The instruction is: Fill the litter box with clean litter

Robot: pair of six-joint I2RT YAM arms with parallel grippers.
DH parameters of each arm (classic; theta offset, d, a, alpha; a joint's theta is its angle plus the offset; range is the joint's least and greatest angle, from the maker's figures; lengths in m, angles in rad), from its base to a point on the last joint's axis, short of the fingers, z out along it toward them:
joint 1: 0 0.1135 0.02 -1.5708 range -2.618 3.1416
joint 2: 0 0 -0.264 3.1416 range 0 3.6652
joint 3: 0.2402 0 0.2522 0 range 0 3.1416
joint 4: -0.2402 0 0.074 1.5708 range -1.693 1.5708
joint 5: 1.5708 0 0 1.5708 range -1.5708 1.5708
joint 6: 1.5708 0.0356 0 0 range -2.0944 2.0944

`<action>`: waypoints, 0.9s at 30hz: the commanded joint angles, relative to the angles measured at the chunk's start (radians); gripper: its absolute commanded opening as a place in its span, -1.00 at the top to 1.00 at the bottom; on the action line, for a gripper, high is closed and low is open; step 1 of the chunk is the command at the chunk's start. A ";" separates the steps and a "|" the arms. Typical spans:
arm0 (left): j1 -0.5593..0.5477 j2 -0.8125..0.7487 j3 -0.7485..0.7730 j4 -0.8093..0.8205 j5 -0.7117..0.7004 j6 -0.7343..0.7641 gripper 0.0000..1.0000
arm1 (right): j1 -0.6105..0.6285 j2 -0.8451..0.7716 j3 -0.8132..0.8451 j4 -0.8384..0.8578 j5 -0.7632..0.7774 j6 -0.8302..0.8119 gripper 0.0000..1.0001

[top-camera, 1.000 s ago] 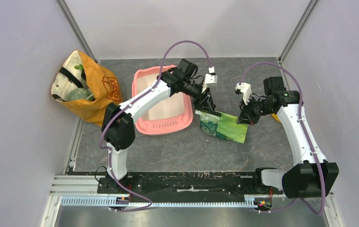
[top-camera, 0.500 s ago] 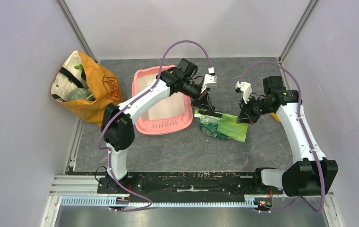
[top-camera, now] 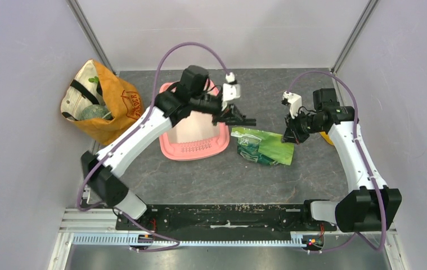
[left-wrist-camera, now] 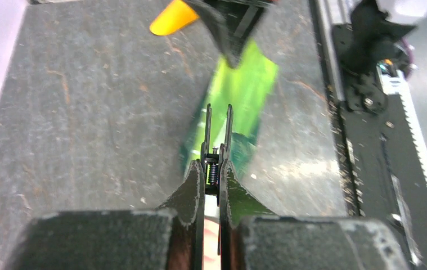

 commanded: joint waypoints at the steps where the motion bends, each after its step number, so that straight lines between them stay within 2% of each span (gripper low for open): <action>1: -0.073 -0.164 -0.230 -0.021 -0.074 0.058 0.96 | 0.002 0.034 0.052 0.093 0.064 0.128 1.00; 3: -0.126 -0.218 -0.361 0.036 -0.141 0.020 0.96 | 0.001 0.043 0.062 0.100 0.074 0.154 1.00; 6: -0.207 -0.227 -0.528 0.218 -0.308 -0.049 0.96 | 0.001 0.047 0.052 0.120 0.085 0.187 1.00; 11: -0.312 -0.141 -0.652 0.438 -0.495 -0.074 0.96 | 0.001 0.060 0.049 0.118 0.099 0.207 1.00; 17: -0.410 -0.087 -0.832 0.767 -0.676 0.029 0.96 | 0.001 0.063 0.053 0.104 0.096 0.204 1.00; 22: -0.463 -0.032 -0.901 0.891 -0.731 0.105 0.97 | 0.001 0.067 0.057 0.091 0.099 0.197 1.00; 23: -0.470 -0.030 -0.904 0.891 -0.736 0.112 0.93 | 0.001 0.068 0.059 0.090 0.099 0.195 1.00; 24: -0.475 -0.031 -0.908 0.883 -0.736 0.113 0.78 | 0.001 0.068 0.059 0.087 0.099 0.193 1.00; 26: -0.476 -0.041 -0.898 0.836 -0.721 0.109 0.33 | 0.001 0.073 0.063 0.079 0.095 0.190 1.00; 27: -0.477 -0.047 -0.888 0.803 -0.716 0.101 0.23 | 0.001 0.076 0.068 0.074 0.091 0.190 1.00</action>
